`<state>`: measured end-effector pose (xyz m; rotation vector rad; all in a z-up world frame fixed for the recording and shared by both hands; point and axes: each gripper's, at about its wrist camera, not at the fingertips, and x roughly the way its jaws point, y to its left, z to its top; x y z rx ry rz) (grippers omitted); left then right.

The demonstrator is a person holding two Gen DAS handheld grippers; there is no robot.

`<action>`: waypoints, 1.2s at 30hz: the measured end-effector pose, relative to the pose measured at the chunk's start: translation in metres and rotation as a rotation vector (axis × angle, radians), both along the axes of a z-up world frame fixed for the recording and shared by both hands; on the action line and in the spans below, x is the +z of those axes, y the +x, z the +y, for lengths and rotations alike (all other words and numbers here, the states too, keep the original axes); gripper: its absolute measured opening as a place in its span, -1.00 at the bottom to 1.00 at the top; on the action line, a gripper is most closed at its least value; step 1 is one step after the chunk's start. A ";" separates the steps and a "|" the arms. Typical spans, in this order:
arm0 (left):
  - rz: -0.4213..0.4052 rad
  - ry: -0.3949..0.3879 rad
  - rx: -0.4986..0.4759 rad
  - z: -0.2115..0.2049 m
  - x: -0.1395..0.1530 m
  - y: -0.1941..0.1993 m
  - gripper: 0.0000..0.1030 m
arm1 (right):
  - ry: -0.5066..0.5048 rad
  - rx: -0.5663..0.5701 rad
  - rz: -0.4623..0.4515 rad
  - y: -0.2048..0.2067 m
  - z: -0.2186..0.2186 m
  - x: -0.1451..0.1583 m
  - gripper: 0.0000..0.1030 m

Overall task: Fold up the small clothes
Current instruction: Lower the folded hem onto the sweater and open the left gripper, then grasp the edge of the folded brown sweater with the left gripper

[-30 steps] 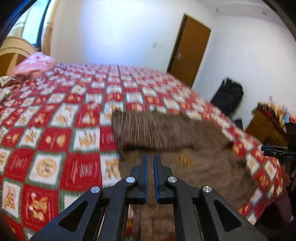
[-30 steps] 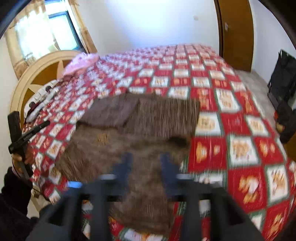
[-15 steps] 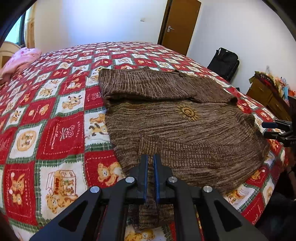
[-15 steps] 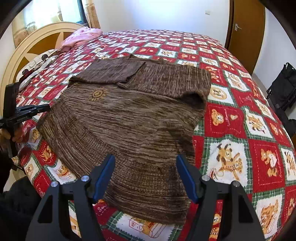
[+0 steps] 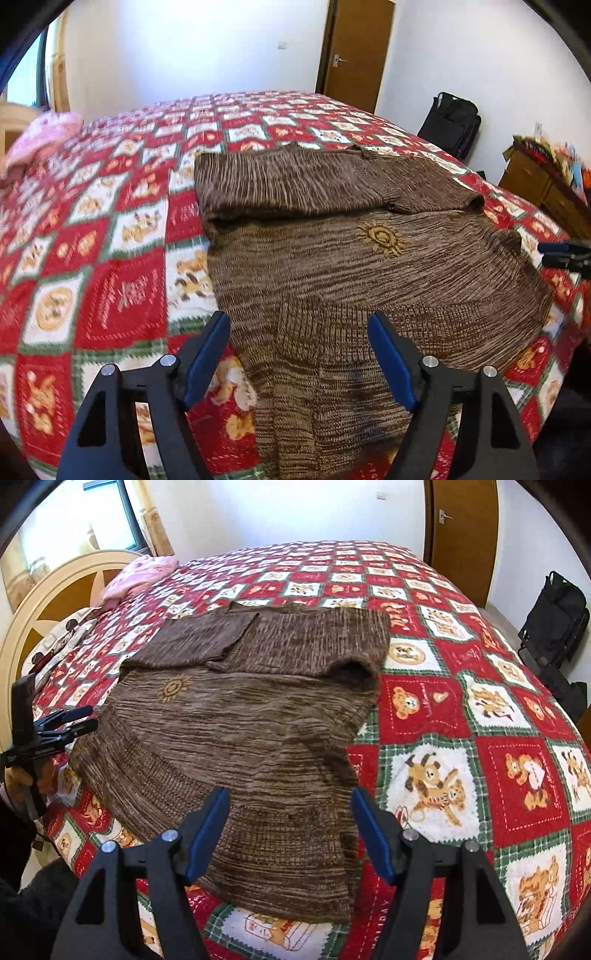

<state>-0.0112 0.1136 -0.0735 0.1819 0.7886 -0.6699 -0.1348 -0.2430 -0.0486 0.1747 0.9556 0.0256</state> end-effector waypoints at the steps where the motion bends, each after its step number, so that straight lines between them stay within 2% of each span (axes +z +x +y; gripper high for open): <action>1: -0.006 -0.003 -0.012 -0.001 0.001 0.000 0.50 | 0.002 -0.002 -0.001 0.000 0.000 0.000 0.38; 5: 0.044 -0.046 -0.076 -0.008 -0.001 0.002 0.49 | 0.000 0.000 -0.007 0.000 0.001 0.001 0.38; 6: 0.057 -0.055 -0.081 -0.010 -0.003 0.003 0.42 | 0.002 0.001 -0.007 0.000 0.001 0.001 0.38; 8: 0.062 -0.036 -0.064 -0.013 -0.009 0.006 -0.15 | -0.001 -0.001 -0.007 0.000 0.001 0.001 0.38; 10: 0.060 -0.008 -0.038 -0.012 -0.016 0.008 -0.37 | 0.001 -0.005 -0.006 -0.001 0.001 0.001 0.38; 13: 0.053 -0.017 -0.046 -0.008 -0.018 0.006 -0.37 | 0.003 -0.012 -0.007 -0.002 0.000 0.002 0.38; 16: 0.033 0.035 -0.032 -0.005 -0.019 0.004 -0.37 | 0.004 -0.020 -0.007 -0.002 -0.003 0.002 0.38; 20: 0.087 -0.023 -0.014 0.006 -0.022 0.012 -0.37 | 0.007 -0.017 -0.012 -0.002 -0.002 0.002 0.38; 25: 0.068 0.008 -0.047 -0.002 -0.022 0.006 -0.37 | 0.002 -0.017 -0.011 -0.003 -0.001 0.003 0.38; 28: 0.061 0.028 -0.084 -0.005 -0.021 0.000 -0.55 | 0.009 -0.029 -0.015 -0.004 -0.003 0.003 0.38; 31: 0.071 0.018 -0.077 -0.002 -0.022 0.002 -0.61 | 0.009 -0.034 -0.018 -0.005 -0.005 0.004 0.38; 36: 0.076 -0.008 -0.044 -0.001 -0.019 0.004 -0.82 | -0.011 -0.040 -0.036 -0.009 -0.009 0.008 0.32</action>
